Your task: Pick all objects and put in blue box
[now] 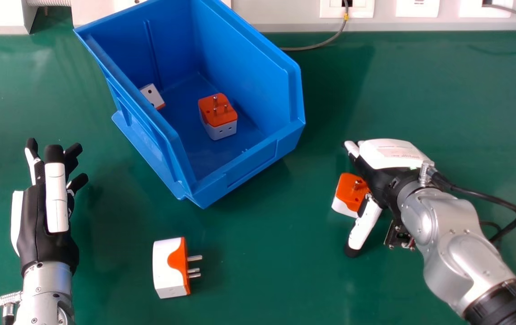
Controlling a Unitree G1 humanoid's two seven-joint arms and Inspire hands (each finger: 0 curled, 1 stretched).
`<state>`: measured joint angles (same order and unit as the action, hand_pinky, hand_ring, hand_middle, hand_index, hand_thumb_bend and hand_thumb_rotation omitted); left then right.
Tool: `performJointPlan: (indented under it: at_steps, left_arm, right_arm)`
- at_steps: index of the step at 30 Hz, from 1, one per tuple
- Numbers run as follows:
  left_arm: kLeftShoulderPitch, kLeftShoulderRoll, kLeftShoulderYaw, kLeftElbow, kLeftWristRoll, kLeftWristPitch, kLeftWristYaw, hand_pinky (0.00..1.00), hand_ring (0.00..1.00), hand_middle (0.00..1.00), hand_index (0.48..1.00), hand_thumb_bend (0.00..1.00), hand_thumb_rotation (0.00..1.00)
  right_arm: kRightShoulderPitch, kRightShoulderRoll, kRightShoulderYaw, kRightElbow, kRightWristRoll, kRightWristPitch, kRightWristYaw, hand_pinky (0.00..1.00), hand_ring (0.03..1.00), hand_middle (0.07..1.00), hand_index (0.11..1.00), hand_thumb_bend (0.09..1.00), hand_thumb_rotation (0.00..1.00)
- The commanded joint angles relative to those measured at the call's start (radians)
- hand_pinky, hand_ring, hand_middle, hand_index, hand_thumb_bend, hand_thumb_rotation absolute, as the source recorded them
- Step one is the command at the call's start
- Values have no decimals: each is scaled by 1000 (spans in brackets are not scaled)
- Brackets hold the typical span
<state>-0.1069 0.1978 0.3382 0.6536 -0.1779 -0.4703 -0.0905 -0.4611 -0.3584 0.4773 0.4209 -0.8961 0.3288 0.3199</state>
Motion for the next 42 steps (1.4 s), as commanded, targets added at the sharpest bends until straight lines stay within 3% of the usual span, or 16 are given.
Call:
performJointPlan:
  at_steps: [1,3,4,6,7,10,11,15,16,21,32,37,42]
  left_arm:
    - [10,3,5,-28,-12,-22,-8,875,929,879,951,936,978]
    - [14,2,5,-32,-14,-22,-11,876,930,879,950,937,978]
    - [16,2,5,-33,-14,-21,-12,878,931,880,950,937,978]
    - [18,2,4,-35,-15,-22,-13,878,931,880,950,937,978]
    - [19,2,3,-37,-16,-22,-13,880,932,880,950,938,978]
    - [22,2,2,-37,-20,-24,-16,880,932,880,950,938,978]
    - [21,3,2,-35,-21,-24,-18,881,933,881,949,941,978]
    - [24,0,3,-36,-22,-28,-22,881,933,881,949,941,978]
    - [25,-1,2,-37,-23,-28,-23,882,933,882,949,943,978]
    - [20,2,5,-18,-27,-36,-31,882,933,882,949,943,978]
    - [13,2,7,3,-26,-50,-35,882,931,883,949,935,975]
    - [2,4,5,14,-18,-51,-27,882,931,883,950,931,973]
    - [-3,2,-3,12,-6,-47,-12,880,931,883,950,929,973]
  right_arm:
    - [31,-10,7,38,12,-20,-42,815,945,984,945,974,90]
    - [49,-19,-10,19,34,-53,-94,774,908,957,920,954,72]
    - [61,-22,-18,10,43,-73,-131,697,823,889,881,929,58]
    - [88,-25,-35,2,59,-124,-218,697,823,889,881,929,58]
    - [97,-25,-42,3,68,-146,-252,607,715,805,803,849,46]
    - [107,-25,-52,10,90,-177,-292,607,715,805,803,849,46]
    - [107,-24,-54,15,96,-183,-296,551,648,742,752,781,37]
    - [105,-22,-57,14,121,-184,-282,551,648,742,752,781,37]
    - [107,-22,-58,10,123,-184,-283,515,600,696,702,728,29]
    - [115,-22,-58,18,132,-208,-318,515,600,696,702,728,29]
    - [112,-24,-61,33,154,-235,-341,423,473,581,604,600,12]
    - [103,-21,-66,49,164,-252,-350,400,440,551,582,568,7]
    - [99,-23,-63,58,164,-267,-378,390,427,541,548,549,4]
